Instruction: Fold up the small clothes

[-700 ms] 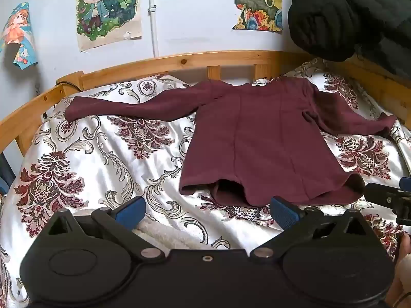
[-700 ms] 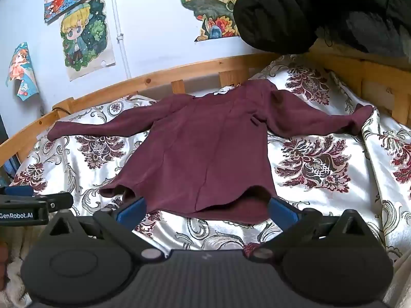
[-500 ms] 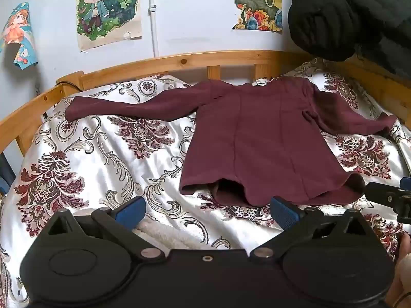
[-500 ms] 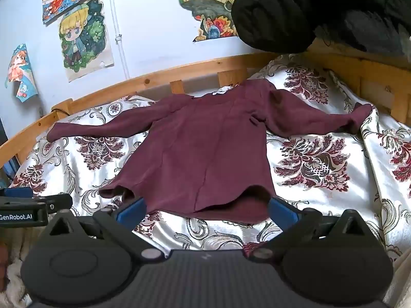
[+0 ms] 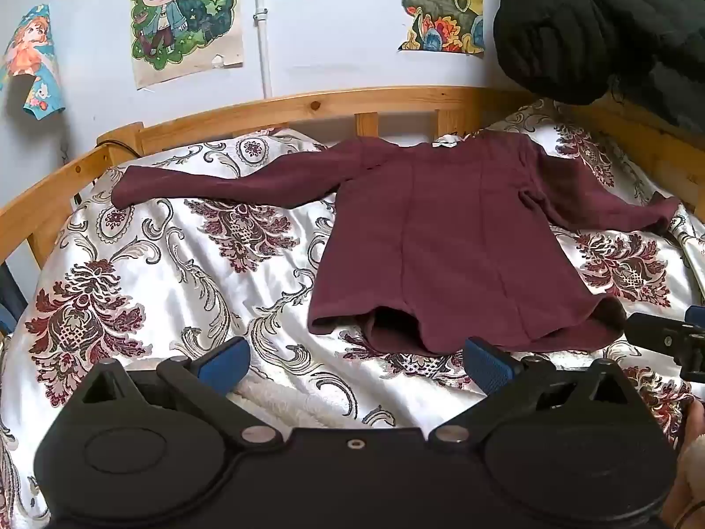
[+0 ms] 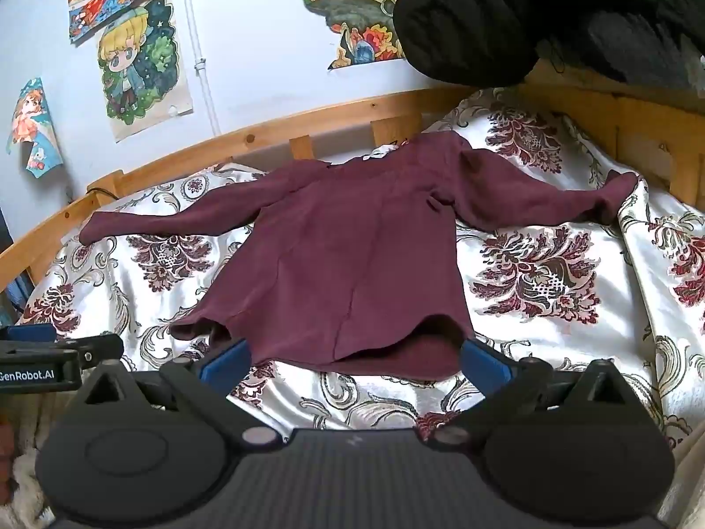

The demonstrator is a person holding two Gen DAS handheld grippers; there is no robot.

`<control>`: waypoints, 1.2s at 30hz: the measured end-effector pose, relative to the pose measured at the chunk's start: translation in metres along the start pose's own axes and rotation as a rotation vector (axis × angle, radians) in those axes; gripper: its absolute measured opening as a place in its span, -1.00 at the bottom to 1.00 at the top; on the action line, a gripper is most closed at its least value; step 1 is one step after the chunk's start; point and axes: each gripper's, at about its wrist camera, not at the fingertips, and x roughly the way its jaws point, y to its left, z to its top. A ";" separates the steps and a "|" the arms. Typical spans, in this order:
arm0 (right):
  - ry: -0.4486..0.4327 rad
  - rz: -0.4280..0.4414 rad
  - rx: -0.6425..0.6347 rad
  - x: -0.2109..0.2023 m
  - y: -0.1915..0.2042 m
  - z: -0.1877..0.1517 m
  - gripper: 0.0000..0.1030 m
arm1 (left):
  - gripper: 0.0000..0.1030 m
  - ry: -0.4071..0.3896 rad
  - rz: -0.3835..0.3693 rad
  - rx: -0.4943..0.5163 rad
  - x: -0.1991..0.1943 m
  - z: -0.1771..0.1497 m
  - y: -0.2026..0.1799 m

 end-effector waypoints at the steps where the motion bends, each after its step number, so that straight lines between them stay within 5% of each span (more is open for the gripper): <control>1: 0.000 -0.001 0.000 -0.001 0.001 0.001 1.00 | 0.99 0.000 0.000 0.000 0.000 0.000 0.000; 36: 0.002 -0.001 0.023 -0.002 0.001 0.001 1.00 | 0.99 0.000 0.005 0.010 -0.002 0.000 -0.002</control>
